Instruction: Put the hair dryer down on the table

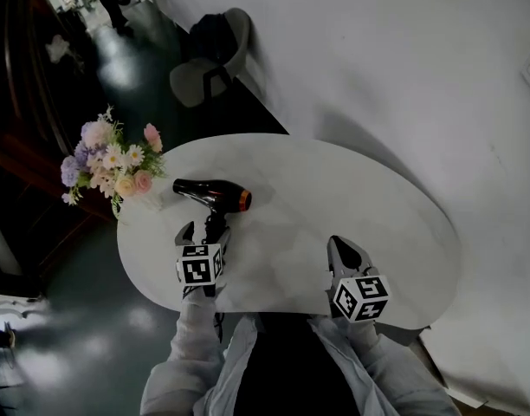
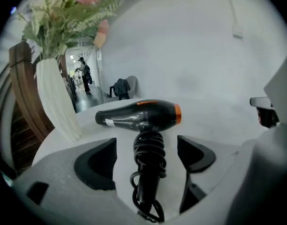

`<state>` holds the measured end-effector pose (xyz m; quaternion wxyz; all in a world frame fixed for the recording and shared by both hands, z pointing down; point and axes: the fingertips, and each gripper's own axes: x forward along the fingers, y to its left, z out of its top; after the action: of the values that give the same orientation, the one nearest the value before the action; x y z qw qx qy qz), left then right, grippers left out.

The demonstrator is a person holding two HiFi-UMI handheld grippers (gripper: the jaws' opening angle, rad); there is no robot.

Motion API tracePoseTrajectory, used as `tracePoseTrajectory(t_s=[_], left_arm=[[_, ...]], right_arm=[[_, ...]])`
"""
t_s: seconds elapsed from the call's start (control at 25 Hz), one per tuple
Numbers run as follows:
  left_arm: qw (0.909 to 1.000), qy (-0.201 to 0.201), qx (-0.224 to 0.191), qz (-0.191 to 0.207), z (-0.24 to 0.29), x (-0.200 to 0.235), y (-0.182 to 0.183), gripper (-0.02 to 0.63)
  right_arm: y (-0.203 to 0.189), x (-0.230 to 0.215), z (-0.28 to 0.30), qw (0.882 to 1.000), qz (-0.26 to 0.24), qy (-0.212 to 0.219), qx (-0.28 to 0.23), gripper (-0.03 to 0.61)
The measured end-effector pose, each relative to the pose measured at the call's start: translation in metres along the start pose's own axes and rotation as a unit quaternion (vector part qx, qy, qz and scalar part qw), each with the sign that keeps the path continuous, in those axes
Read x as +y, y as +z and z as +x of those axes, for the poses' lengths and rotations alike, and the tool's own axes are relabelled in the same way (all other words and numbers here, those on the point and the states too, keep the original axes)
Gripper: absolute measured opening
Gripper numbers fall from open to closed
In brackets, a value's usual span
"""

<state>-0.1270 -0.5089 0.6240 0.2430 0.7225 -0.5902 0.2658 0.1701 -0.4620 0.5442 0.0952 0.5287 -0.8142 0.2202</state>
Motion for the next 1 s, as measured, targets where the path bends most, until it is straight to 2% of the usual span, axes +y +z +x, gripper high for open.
tracePoseTrajectory(t_s=[0.24, 0.48, 0.64, 0.84, 1.0], left_arm=[[0.9978, -0.030, -0.054, -0.024, -0.067, -0.013, 0.008, 0.411], [0.9937, -0.038, -0.105, -0.008, -0.131, -0.023, 0.015, 0.389], [0.9888, -0.057, -0.138, -0.008, -0.172, -0.036, 0.013, 0.362], [0.9754, -0.100, -0.195, -0.022, -0.223, -0.063, 0.012, 0.281], [0.9709, -0.119, -0.208, -0.004, -0.247, -0.087, -0.003, 0.180]], right_arm=[[0.002, 0.023, -0.042, 1.000, -0.012, -0.002, -0.027, 0.009], [0.004, 0.045, -0.084, 0.998, -0.015, 0.004, -0.053, 0.009], [0.000, 0.055, -0.110, 0.997, -0.012, 0.005, -0.070, 0.009], [-0.002, 0.067, -0.143, 0.996, -0.016, 0.006, -0.091, 0.008], [-0.008, 0.072, -0.165, 0.994, -0.010, 0.007, -0.107, 0.009]])
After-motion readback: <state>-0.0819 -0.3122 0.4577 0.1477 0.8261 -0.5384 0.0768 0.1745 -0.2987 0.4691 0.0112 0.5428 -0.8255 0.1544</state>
